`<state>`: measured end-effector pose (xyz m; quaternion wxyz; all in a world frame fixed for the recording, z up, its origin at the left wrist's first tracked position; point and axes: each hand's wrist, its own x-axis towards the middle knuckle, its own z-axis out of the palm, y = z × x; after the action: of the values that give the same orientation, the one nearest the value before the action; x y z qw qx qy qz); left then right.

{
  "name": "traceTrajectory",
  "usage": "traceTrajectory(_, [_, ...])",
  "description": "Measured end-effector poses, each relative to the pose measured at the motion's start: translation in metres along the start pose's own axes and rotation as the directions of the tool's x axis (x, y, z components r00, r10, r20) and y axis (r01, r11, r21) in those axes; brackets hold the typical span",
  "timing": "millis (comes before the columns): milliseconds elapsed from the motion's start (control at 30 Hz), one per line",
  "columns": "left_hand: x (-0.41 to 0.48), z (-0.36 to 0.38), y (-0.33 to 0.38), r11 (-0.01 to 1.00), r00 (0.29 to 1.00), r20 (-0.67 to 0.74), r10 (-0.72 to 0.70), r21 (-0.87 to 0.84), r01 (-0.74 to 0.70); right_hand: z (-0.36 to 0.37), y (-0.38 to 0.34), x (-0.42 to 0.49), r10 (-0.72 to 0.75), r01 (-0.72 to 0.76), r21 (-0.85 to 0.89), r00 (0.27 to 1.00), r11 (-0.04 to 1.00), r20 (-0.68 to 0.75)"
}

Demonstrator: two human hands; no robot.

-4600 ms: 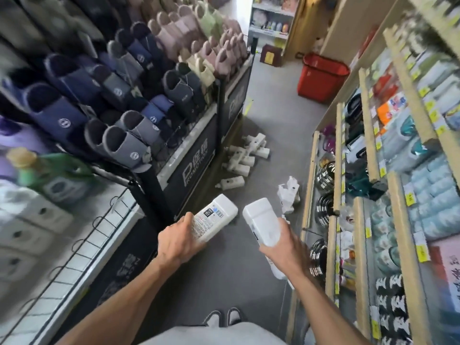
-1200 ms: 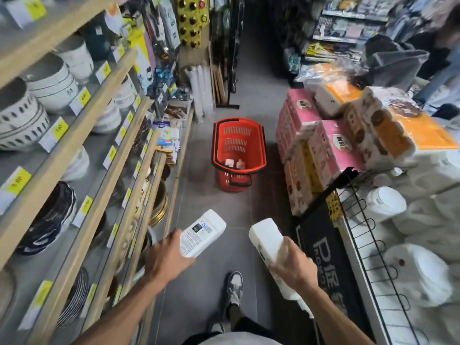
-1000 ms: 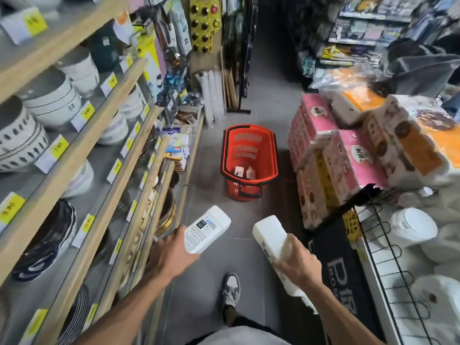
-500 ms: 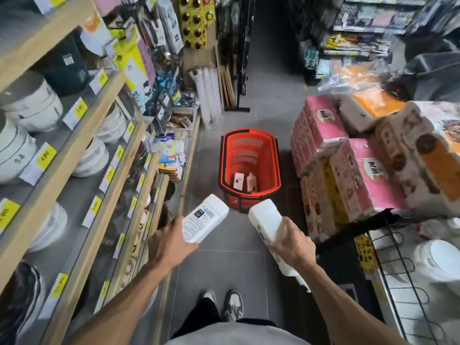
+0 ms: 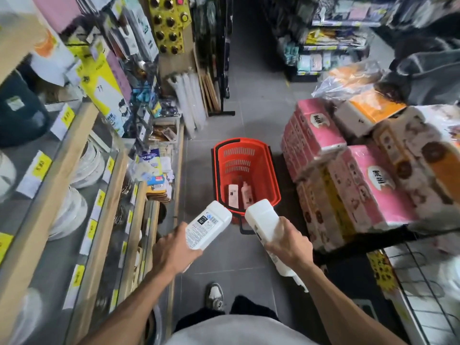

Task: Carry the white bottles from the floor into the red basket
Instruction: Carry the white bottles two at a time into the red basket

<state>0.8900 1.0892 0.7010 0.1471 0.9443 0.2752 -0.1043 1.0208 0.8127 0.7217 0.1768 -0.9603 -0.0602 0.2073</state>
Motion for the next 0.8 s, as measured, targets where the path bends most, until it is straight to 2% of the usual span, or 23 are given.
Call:
traceTrajectory(167, [0.049,-0.018,0.009,0.999,1.0,0.013,0.026,0.034,-0.026,-0.007,-0.02,0.032,0.032,-0.032,0.004,0.999,0.999,-0.002])
traceTrajectory(367, [0.118,-0.025,0.019,0.998,0.999,0.015,0.049,-0.026,-0.049,-0.015,-0.03,0.079,0.066,-0.066,0.042,0.998,0.997,0.007])
traceTrajectory(667, [0.213,-0.044,0.07,0.992,0.993,0.022,0.119,0.041,-0.12,-0.043,-0.03,0.163,0.089,-0.088,0.05,0.996,0.995,-0.019])
traceTrajectory(800, [0.248,-0.052,0.094,0.992,0.994,0.012,0.109,0.064,-0.11,-0.058,-0.031,0.2,0.086,-0.086,0.06,0.996,0.995,-0.012])
